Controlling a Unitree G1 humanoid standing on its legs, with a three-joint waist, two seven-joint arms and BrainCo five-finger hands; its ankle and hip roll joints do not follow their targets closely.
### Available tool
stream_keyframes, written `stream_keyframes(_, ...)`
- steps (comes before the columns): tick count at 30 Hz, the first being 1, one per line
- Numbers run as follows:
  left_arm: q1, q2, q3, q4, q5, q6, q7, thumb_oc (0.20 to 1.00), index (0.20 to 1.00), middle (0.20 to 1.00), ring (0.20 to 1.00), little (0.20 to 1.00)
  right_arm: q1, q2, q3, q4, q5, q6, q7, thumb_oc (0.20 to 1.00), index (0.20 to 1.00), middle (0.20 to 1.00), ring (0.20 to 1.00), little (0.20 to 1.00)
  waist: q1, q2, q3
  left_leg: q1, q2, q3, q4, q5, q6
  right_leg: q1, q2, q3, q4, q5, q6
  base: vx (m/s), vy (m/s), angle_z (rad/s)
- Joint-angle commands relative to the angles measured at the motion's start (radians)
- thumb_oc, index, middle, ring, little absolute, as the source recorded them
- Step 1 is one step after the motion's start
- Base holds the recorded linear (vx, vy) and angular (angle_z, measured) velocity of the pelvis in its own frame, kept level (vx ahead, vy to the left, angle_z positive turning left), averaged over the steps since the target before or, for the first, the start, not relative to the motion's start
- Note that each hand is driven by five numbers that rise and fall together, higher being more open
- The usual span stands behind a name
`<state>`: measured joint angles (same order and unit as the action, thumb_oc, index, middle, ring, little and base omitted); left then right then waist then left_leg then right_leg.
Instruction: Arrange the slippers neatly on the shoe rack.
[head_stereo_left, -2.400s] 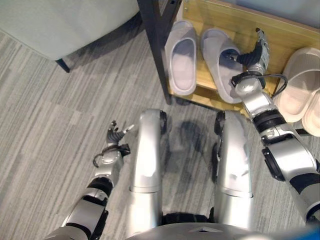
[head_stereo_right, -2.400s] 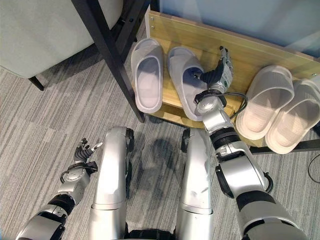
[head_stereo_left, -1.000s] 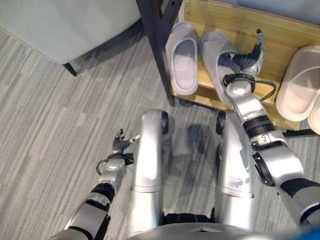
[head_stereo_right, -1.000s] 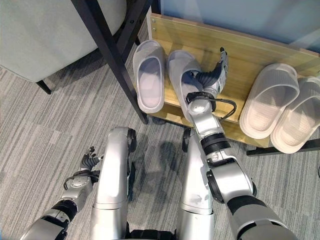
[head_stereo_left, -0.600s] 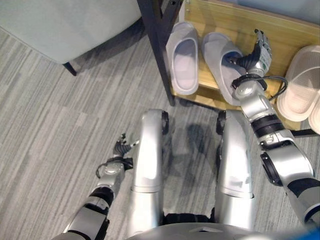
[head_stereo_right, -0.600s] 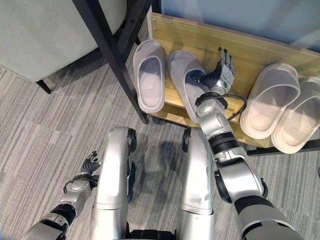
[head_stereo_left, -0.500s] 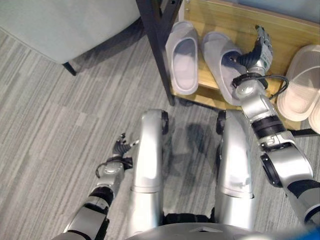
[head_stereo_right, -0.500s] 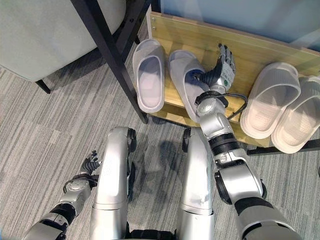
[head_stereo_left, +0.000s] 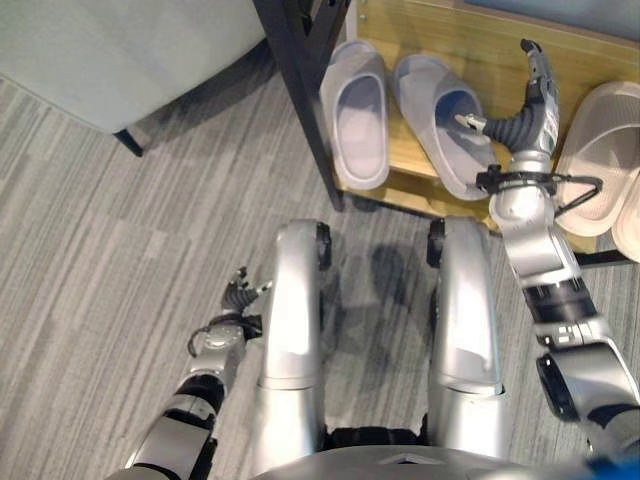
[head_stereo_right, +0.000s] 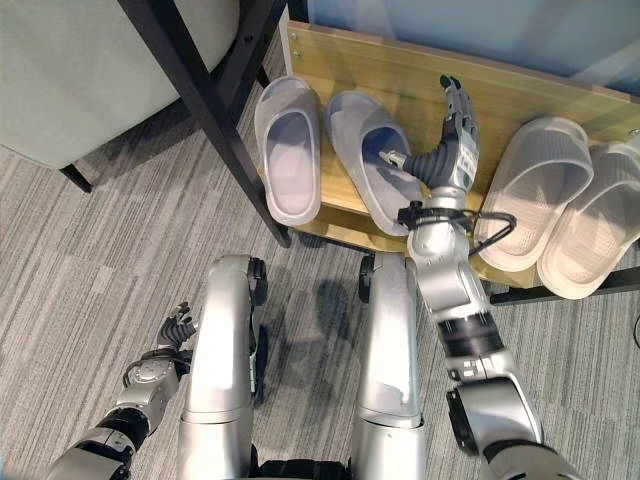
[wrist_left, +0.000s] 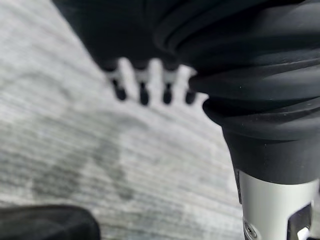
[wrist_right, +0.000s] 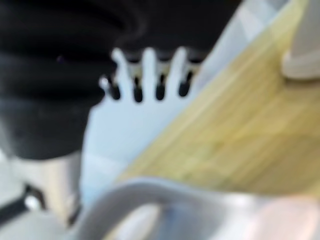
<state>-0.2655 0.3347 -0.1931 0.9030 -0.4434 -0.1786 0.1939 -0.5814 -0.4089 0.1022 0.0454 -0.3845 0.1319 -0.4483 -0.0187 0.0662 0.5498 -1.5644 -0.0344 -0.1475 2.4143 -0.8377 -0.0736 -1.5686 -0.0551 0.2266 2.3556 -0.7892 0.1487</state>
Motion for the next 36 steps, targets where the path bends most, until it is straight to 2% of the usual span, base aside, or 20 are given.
stream_keyframes(1, 0.075, 0.019, -0.036, -0.052, 0.027, -0.021, -0.001, 1.000, 1.000, 1.000, 1.000, 1.000, -0.016, -0.044, -0.001, -0.111, 0.011, -0.072, -0.004, 1.000, 1.000, 1.000, 1.000, 1.000, 0.057, -0.005, -0.030, -0.004, -0.059, 0.071, 0.059, 0.032, 0.121, 0.064, 0.023, 0.088, 0.021, 0.205, -0.156, 0.00, 0.000, 0.00)
stream_keyframes(8, 0.100, 0.023, -0.032, -0.065, 0.058, -0.029, 0.012, 1.000, 1.000, 1.000, 1.000, 1.000, 0.133, -0.015, 0.011, -0.256, 0.047, -0.143, 0.032, 1.000, 1.000, 1.000, 1.000, 1.000, 0.044, -0.013, -0.030, -0.004, -0.055, 0.070, 0.056, 0.028, 0.120, 0.060, 0.026, 0.093, 0.023, 0.206, -0.158, 0.00, 0.000, 0.00)
stream_keyframes(19, 0.117, 0.030, -0.053, -0.095, 0.100, -0.049, 0.049, 1.000, 1.000, 1.000, 1.000, 1.000, 0.300, 0.026, 0.051, -0.344, 0.126, -0.223, 0.033, 1.000, 1.000, 1.000, 1.000, 1.000, 0.032, -0.016, -0.030, -0.005, -0.049, 0.077, 0.051, 0.026, 0.119, 0.054, 0.027, 0.094, 0.026, 0.204, -0.159, 0.00, 0.000, 0.00)
stream_keyframes(20, 0.132, 0.034, -0.050, -0.106, 0.107, -0.060, 0.062, 1.000, 1.000, 1.000, 1.000, 1.000, 0.359, 0.023, 0.051, -0.363, 0.141, -0.247, 0.029, 1.000, 1.000, 1.000, 1.000, 1.000, 0.028, -0.019, -0.030, -0.005, -0.044, 0.077, 0.048, 0.026, 0.118, 0.051, 0.027, 0.096, 0.026, 0.203, -0.161, 0.00, 0.000, 0.00)
stream_keyframes(27, 0.147, 0.038, -0.040, -0.111, 0.110, -0.069, 0.075, 1.000, 1.000, 1.000, 1.000, 1.000, 0.431, 0.010, 0.074, -0.358, 0.190, -0.269, 0.042, 1.000, 1.000, 1.000, 1.000, 1.000, 0.023, -0.021, -0.030, -0.005, -0.042, 0.077, 0.044, 0.024, 0.116, 0.045, 0.027, 0.098, 0.027, 0.201, -0.163, 0.00, 0.000, 0.00)
stream_keyframes(36, 0.138, 0.040, -0.046, -0.109, 0.119, -0.069, 0.083, 1.000, 1.000, 1.000, 1.000, 1.000, 0.429, 0.018, 0.121, -0.349, 0.256, -0.284, 0.069, 1.000, 1.000, 1.000, 1.000, 1.000, 0.024, -0.018, -0.030, -0.005, -0.039, 0.075, 0.039, 0.027, 0.114, 0.048, 0.027, 0.097, 0.022, 0.204, -0.158, 0.00, 0.000, 0.00)
